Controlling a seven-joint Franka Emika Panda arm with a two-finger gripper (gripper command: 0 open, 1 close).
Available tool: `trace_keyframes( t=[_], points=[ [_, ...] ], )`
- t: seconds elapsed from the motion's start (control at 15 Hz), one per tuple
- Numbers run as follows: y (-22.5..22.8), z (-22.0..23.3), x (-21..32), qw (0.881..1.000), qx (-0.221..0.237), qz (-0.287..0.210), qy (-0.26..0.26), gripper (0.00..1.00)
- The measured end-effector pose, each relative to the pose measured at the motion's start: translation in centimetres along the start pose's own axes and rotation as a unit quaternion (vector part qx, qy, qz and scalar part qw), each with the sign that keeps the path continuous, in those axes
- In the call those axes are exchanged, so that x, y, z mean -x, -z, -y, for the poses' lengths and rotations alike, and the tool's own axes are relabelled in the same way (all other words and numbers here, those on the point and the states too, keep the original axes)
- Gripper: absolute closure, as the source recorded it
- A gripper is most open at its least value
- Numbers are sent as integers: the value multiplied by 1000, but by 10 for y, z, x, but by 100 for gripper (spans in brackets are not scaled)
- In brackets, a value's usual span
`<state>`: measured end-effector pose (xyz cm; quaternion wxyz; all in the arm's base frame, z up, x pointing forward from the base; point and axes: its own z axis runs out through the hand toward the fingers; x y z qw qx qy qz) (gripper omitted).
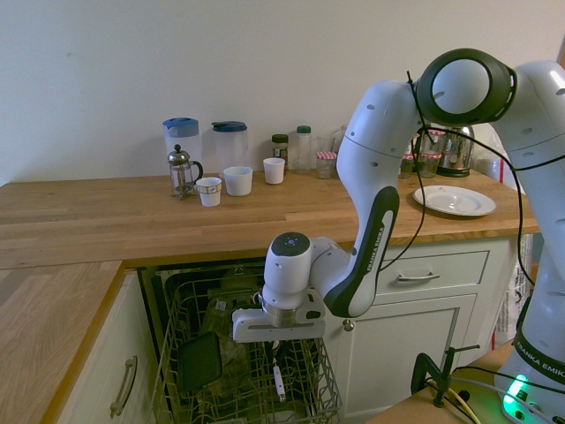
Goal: Put the spoon in the dishwasher
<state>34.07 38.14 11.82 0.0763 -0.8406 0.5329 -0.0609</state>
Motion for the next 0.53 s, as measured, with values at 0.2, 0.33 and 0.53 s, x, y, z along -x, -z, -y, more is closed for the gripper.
trace_keyframes(
  t=[0.2, 0.33, 0.53],
  points=[
    [5, 0, -1, 1000, -5, 2, -3, 0],
    [21, -2, 0, 1000, -13, 1, -5, 0],
    [64, -8, 6, 999, -34, -6, -2, 0]
  ],
)
